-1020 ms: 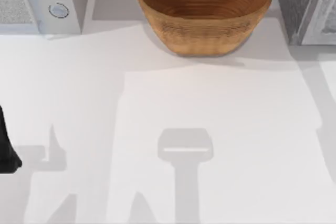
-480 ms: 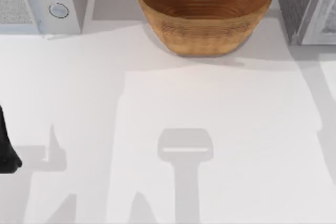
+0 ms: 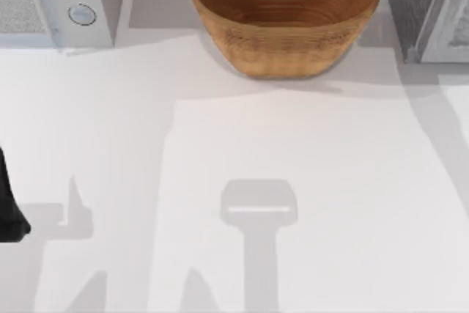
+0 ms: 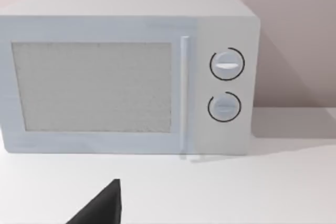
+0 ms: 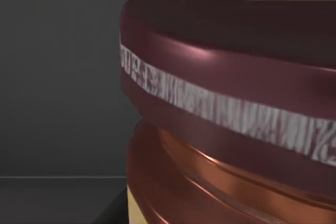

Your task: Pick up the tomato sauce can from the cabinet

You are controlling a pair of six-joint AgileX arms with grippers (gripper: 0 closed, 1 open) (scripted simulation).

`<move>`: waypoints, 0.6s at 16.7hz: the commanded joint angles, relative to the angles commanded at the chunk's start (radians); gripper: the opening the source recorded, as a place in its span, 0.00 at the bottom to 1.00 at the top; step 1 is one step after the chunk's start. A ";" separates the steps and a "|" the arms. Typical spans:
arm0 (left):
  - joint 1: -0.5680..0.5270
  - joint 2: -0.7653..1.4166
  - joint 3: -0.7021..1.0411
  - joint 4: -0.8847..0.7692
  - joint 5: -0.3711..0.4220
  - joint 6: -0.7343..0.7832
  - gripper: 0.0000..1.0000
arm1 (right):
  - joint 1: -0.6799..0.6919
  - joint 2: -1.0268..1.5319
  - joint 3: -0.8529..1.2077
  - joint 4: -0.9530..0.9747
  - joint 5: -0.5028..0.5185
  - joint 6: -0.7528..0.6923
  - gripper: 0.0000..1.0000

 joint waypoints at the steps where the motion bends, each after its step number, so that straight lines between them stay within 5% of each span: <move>1: 0.000 0.000 0.000 0.000 0.000 0.000 1.00 | 0.010 -0.038 -0.008 -0.032 0.009 0.000 0.00; 10: 0.000 0.000 0.000 0.000 0.000 0.000 1.00 | 0.026 -0.126 -0.022 -0.104 0.030 0.001 0.00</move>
